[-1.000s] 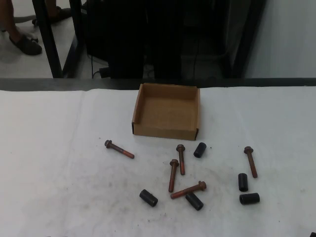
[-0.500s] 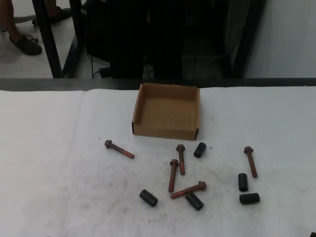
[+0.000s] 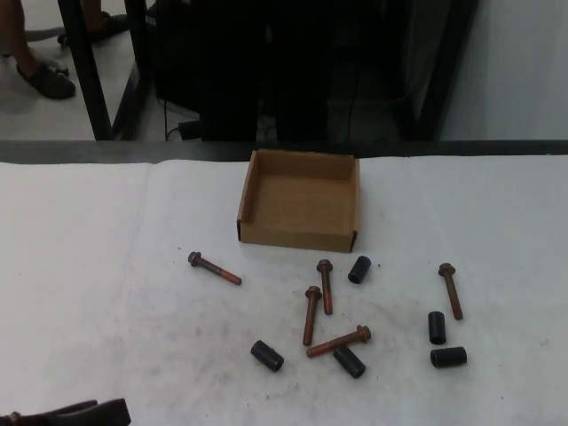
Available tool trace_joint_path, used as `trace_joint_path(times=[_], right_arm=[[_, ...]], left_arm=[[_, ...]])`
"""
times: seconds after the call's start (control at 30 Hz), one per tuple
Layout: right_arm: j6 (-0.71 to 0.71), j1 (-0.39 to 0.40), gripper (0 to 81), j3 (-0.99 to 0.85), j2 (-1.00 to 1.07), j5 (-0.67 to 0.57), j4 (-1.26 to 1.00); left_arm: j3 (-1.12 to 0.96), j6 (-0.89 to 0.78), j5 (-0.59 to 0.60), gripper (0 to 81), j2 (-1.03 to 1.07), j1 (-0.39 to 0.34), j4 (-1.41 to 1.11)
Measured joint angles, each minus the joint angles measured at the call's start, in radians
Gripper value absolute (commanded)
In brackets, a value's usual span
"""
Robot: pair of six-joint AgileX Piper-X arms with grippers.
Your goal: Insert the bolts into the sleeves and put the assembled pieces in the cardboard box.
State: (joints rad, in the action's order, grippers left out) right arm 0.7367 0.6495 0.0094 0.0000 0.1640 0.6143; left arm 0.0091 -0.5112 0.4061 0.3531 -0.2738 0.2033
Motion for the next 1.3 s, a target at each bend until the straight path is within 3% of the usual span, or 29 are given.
trace_joint_path(times=[0.2, 0.43, 0.63, 0.83, 1.1, 1.3], right_arm=[[0.006, 0.000, 31.2, -0.024, 0.008, -0.045, -0.004], [0.005, 0.000, 31.2, -0.154, 0.227, -0.064, -0.041], [-0.124, 0.000, 31.2, -0.331, 0.619, -0.130, -0.059], [-0.132, 0.000, 31.2, -0.480, 0.916, -0.155, -0.069], [0.074, 0.000, 31.2, -0.622, 1.207, -0.152, -0.071], [0.345, 0.000, 31.2, -0.674, 1.324, -0.135, -0.073]], left_arm=[[0.000, -0.036, 0.000, 38.4, 0.000, 0.000, -0.011], [-0.002, -0.036, -0.031, 38.4, 0.000, 0.000, -0.018], [-0.002, -0.044, -0.034, 38.4, 0.000, 0.000, -0.021], [-0.004, -0.050, -0.038, 38.4, 0.000, 0.000, -0.025], [-0.004, -0.050, -0.038, 38.4, 0.000, 0.000, -0.084], [-0.004, -0.050, -0.038, 38.4, 0.000, 0.000, -0.156]])
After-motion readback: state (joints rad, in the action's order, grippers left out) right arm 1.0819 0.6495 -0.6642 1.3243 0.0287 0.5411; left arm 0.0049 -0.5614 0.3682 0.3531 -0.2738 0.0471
